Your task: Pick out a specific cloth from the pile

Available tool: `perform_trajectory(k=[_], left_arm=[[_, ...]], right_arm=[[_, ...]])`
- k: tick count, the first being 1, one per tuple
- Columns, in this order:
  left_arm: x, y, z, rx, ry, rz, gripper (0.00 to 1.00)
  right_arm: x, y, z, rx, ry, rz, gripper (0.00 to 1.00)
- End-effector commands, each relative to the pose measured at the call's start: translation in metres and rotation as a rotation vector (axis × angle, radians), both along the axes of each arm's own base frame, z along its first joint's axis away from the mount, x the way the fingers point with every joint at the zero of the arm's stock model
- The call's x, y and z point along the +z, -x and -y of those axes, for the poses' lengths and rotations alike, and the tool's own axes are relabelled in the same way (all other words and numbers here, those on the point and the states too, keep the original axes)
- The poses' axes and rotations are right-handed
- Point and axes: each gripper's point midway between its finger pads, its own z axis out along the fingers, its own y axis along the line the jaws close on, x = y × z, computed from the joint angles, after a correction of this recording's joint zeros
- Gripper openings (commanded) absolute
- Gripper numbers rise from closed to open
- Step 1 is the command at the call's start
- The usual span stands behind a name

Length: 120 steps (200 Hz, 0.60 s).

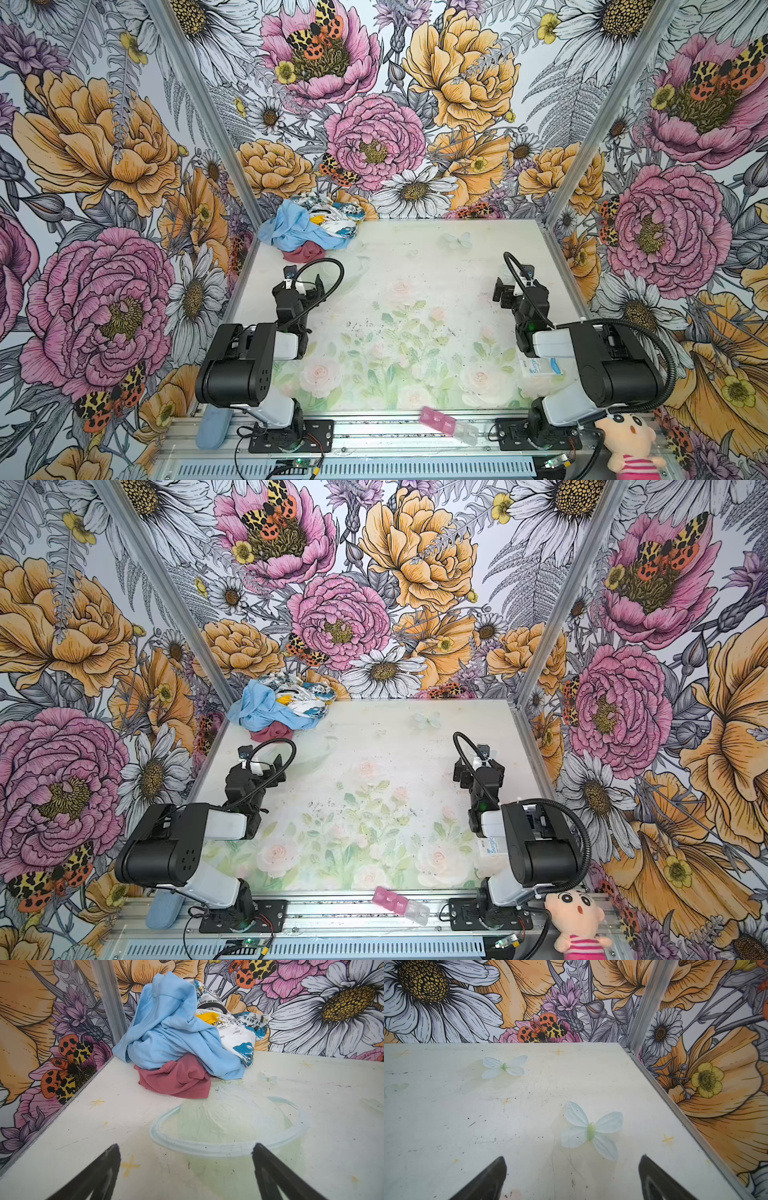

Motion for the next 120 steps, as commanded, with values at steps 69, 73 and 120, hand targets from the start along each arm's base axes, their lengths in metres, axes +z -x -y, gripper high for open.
perform_trajectory(k=[69, 73, 120], left_arm=[[0.0101, -0.0035, -0.0009, -0.035, 0.028, 0.035, 0.99], [0.0101, -0.0034, -0.0012, -0.036, 0.028, 0.036, 0.99], [0.0101, -0.0031, -0.0015, -0.04, 0.033, 0.037, 0.99]], right_arm=[[0.0122, -0.0065, 0.0004, 0.001, -0.013, 0.037, 0.99], [0.0119, -0.0065, 0.0004, 0.001, -0.013, 0.036, 0.99], [0.0122, -0.0064, 0.0003, 0.001, -0.013, 0.037, 0.99]])
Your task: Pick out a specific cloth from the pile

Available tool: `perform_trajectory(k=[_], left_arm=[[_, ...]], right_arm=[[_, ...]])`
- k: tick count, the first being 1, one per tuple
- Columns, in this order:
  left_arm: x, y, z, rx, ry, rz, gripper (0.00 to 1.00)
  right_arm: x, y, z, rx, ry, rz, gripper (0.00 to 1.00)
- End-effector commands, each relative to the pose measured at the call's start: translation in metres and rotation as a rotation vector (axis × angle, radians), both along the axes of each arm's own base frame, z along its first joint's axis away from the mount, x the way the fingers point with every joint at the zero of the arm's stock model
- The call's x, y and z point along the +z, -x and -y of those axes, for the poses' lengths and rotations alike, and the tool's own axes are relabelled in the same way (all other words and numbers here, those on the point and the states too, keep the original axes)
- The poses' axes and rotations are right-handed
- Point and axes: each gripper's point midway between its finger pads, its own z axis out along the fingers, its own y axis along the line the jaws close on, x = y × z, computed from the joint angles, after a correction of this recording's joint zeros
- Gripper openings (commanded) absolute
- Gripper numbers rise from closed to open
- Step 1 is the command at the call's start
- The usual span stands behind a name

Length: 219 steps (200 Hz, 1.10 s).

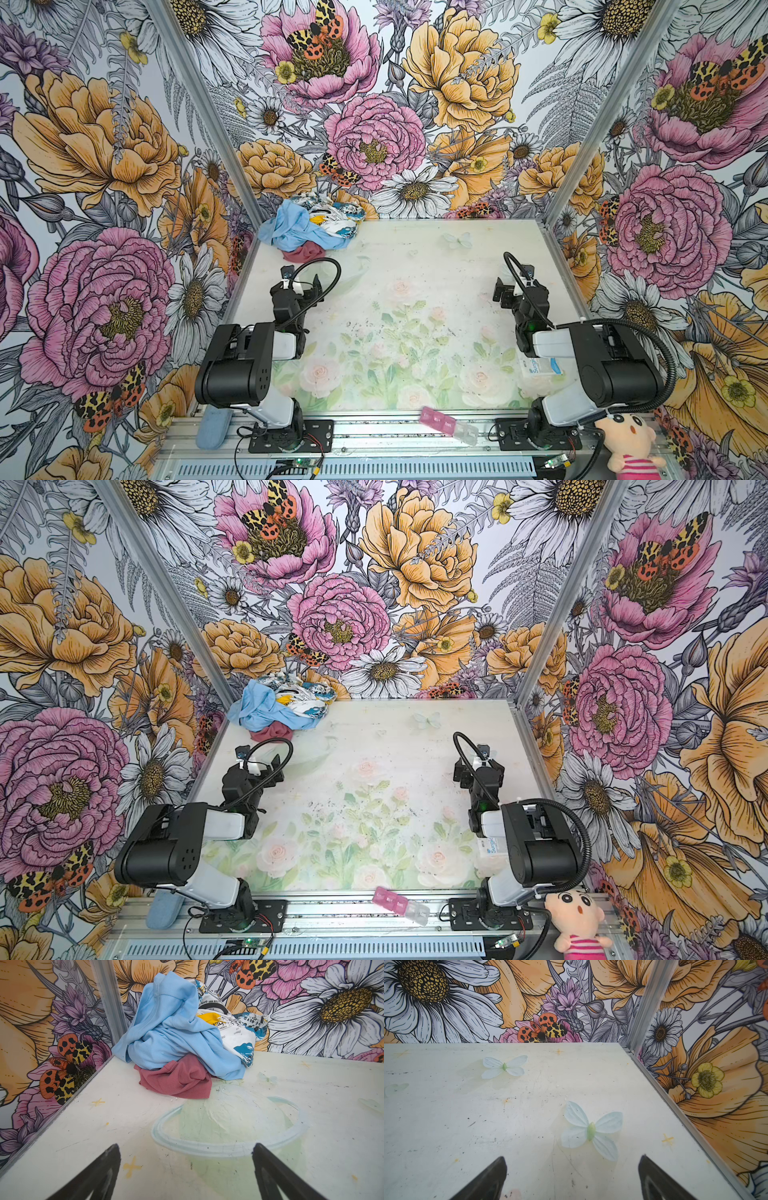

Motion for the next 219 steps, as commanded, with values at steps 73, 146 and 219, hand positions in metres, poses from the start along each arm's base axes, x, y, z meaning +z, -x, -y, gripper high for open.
perform_trajectory(k=[73, 146, 219], left_arm=[[0.015, 0.001, 0.001, -0.01, 0.026, 0.061, 0.99], [0.058, 0.005, -0.024, 0.266, 0.202, -0.166, 0.99], [-0.004, -0.086, -0.009, 0.205, 0.34, -0.505, 0.73]], right_arm=[[0.024, -0.002, -0.005, 0.018, 0.008, 0.068, 0.99], [0.1, 0.022, -0.113, 0.23, -0.134, -0.023, 1.0], [0.122, 0.036, -0.305, 0.647, -0.289, -0.11, 1.0]])
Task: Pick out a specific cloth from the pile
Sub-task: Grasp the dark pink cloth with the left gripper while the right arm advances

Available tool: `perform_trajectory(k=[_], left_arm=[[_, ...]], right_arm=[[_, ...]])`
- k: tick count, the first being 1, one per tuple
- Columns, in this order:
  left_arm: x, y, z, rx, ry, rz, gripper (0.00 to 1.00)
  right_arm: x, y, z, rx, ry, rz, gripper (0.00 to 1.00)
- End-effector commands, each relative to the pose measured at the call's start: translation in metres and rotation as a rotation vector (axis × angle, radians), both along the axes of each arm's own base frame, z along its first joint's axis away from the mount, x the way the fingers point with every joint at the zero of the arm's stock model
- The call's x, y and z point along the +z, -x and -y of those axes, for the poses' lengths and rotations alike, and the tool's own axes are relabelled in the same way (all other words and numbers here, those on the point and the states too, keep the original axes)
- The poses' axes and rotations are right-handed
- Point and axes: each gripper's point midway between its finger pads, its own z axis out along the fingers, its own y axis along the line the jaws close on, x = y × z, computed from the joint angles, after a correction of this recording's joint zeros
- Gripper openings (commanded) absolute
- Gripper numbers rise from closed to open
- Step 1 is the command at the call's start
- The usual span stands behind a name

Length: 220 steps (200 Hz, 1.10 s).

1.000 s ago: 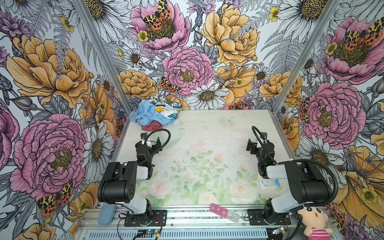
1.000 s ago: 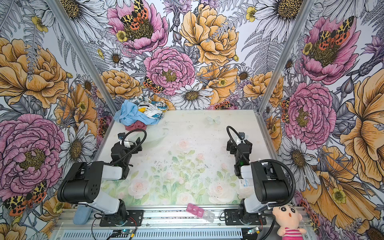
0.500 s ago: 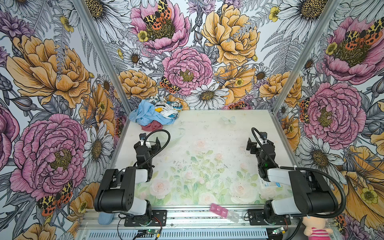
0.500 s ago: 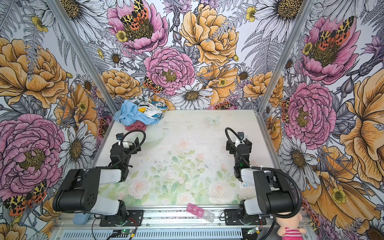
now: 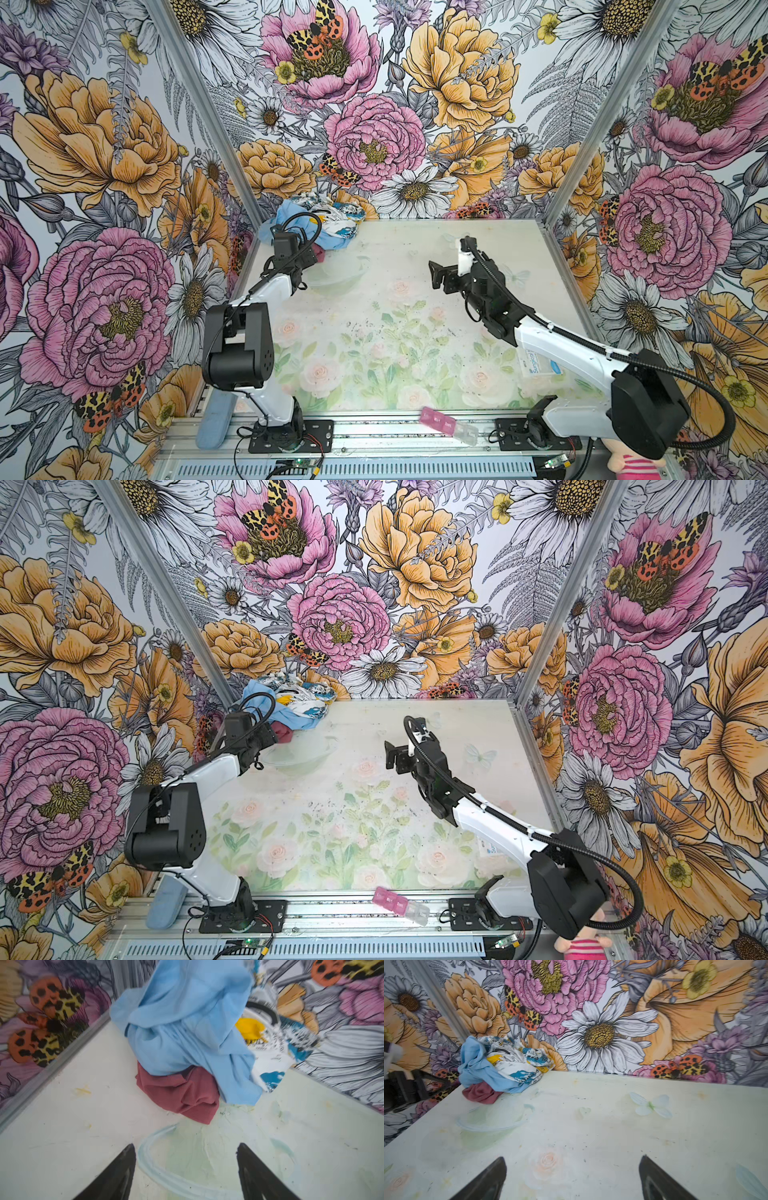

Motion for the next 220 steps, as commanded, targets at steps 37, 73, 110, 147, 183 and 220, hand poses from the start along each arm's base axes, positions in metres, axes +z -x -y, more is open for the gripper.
perform_trajectory(k=[37, 73, 110, 147, 183, 220], left_arm=[[-0.011, -0.033, -0.002, 0.036, -0.009, -0.128, 0.66], [-0.027, -0.046, -0.008, 0.056, -0.027, -0.203, 0.59], [-0.032, -0.053, -0.007, 0.056, -0.027, -0.206, 0.58], [-0.04, -0.064, -0.014, 0.074, -0.062, -0.213, 0.57], [-0.047, -0.074, -0.015, 0.071, -0.061, -0.229, 0.55], [-0.052, -0.078, -0.014, 0.066, -0.049, -0.25, 0.52]], right_arm=[[0.003, 0.031, -0.098, 0.279, -0.079, -0.061, 0.99], [-0.007, 0.033, -0.098, 0.282, -0.072, -0.074, 0.99], [-0.005, 0.033, -0.087, 0.253, -0.043, -0.045, 0.99], [-0.003, 0.035, -0.088, 0.265, -0.047, -0.045, 0.99], [-0.004, 0.036, -0.09, 0.273, -0.054, -0.051, 0.99], [-0.005, 0.036, -0.089, 0.271, -0.052, -0.054, 0.99]])
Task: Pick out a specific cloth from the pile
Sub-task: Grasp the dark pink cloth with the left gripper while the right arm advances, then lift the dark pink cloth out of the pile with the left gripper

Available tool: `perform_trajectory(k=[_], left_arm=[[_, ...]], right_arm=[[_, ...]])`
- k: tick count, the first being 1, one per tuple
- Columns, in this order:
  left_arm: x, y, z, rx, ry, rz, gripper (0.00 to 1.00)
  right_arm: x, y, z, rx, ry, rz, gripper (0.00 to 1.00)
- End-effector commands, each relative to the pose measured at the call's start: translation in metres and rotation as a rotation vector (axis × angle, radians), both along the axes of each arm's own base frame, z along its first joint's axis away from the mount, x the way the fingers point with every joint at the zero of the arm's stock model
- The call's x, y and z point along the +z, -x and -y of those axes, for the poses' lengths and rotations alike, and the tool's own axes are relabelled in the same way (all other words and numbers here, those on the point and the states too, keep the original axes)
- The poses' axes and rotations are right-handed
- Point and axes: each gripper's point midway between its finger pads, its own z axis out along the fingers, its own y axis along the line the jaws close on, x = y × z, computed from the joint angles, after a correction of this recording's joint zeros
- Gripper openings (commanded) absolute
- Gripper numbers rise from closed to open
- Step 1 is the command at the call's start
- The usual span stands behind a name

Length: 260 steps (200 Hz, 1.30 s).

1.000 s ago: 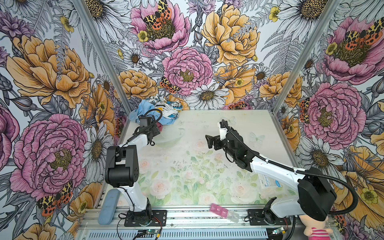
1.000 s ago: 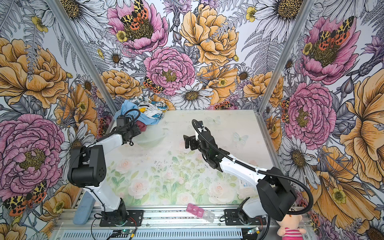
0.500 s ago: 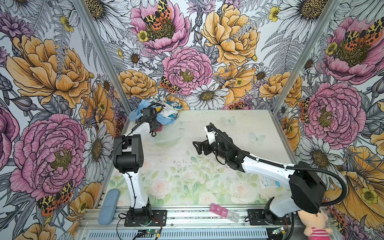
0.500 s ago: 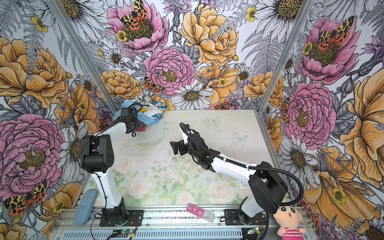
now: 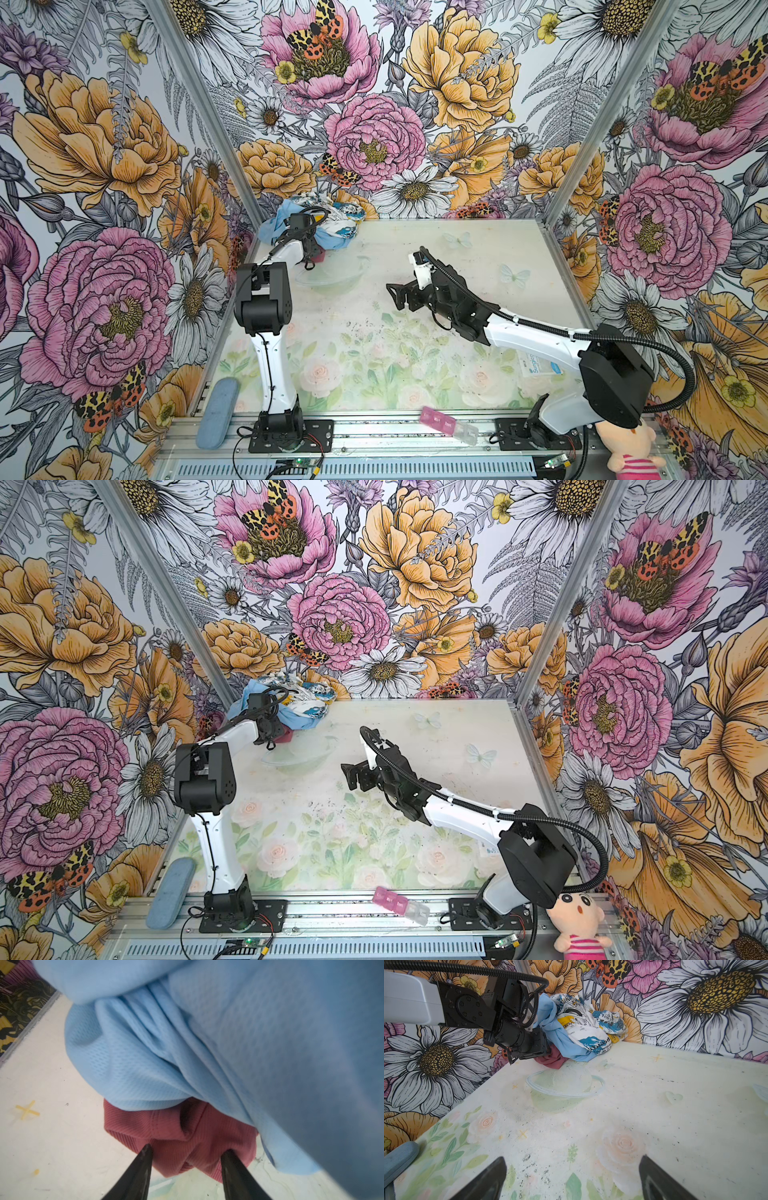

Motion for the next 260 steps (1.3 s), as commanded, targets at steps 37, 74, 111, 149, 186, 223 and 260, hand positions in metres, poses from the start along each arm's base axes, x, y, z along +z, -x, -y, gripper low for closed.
perform_trajectory(k=[37, 74, 111, 149, 186, 223, 260], left_arm=[[0.0, -0.005, -0.001, -0.007, -0.008, -0.015, 0.27], [0.03, -0.003, -0.002, -0.01, -0.022, 0.033, 0.01], [0.103, 0.006, -0.002, -0.006, -0.07, 0.153, 0.0], [0.183, 0.017, 0.005, -0.012, -0.1, 0.298, 0.0], [0.306, 0.045, 0.032, -0.057, -0.174, 0.513, 0.0], [0.421, 0.078, 0.109, -0.226, -0.224, 0.743, 0.0], [0.461, 0.091, 0.242, -0.654, 0.017, 0.9, 0.0]], right_arm=[[0.01, 0.001, 0.003, 0.002, -0.016, 0.022, 0.99], [0.007, 0.001, 0.007, -0.008, -0.007, 0.023, 1.0], [0.002, 0.003, 0.005, 0.001, -0.009, 0.005, 1.0], [0.001, 0.003, 0.007, -0.007, -0.003, 0.006, 0.99], [0.009, -0.01, 0.033, -0.124, 0.002, 0.022, 0.99], [0.0, -0.032, 0.106, -0.351, 0.052, -0.058, 0.99], [0.02, -0.023, 0.171, -0.487, 0.073, -0.009, 0.99]])
